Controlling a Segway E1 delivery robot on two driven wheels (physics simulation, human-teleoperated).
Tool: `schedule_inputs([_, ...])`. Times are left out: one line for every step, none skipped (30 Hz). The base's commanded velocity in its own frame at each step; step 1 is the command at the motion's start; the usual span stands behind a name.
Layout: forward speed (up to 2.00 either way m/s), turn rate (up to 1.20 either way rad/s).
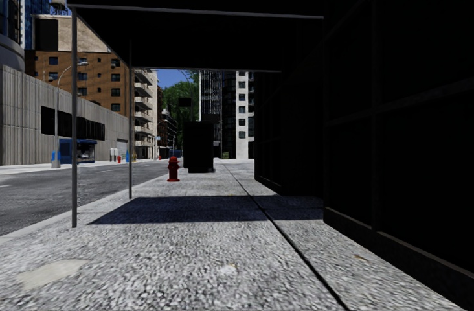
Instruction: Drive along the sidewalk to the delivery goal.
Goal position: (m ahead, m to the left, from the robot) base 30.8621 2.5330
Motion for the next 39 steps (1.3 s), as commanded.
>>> schedule_inputs([2.00, 0.00])
schedule_inputs([2.00, 0.00])
schedule_inputs([2.00, 0.00])
schedule_inputs([2.00, 0.00])
schedule_inputs([2.00, 0.00])
schedule_inputs([2.00, 0.00])
schedule_inputs([2.00, 0.00])
schedule_inputs([2.00, 0.00])
schedule_inputs([2.00, 0.00])
schedule_inputs([2.00, 0.00])
schedule_inputs([2.00, 0.00])
schedule_inputs([2.00, 0.00])
schedule_inputs([2.00, 0.00])
schedule_inputs([2.00, 0.00])
schedule_inputs([2.00, 0.00])
schedule_inputs([2.00, 0.00])
schedule_inputs([2.00, 0.00])
schedule_inputs([2.00, 0.00])
schedule_inputs([2.00, 0.00])
schedule_inputs([2.00, 0.00])
schedule_inputs([2.00, 0.00])
schedule_inputs([2.00, 0.00])
schedule_inputs([2.00, 0.00])
schedule_inputs([2.00, 0.00])
schedule_inputs([2.00, 0.00])
schedule_inputs([2.00, 0.00])
schedule_inputs([2.00, 0.00])
schedule_inputs([2.00, 0.00])
schedule_inputs([2.00, 0.00])
schedule_inputs([2.00, 0.00])
schedule_inputs([2.00, 0.00])
schedule_inputs([2.00, 0.00])
schedule_inputs([2.00, 0.00])
schedule_inputs([2.00, 0.00])
schedule_inputs([2.00, 0.00])
schedule_inputs([2.00, 0.00])
schedule_inputs([2.00, 0.00])
schedule_inputs([2.00, 0.01])
schedule_inputs([2.00, 0.05])
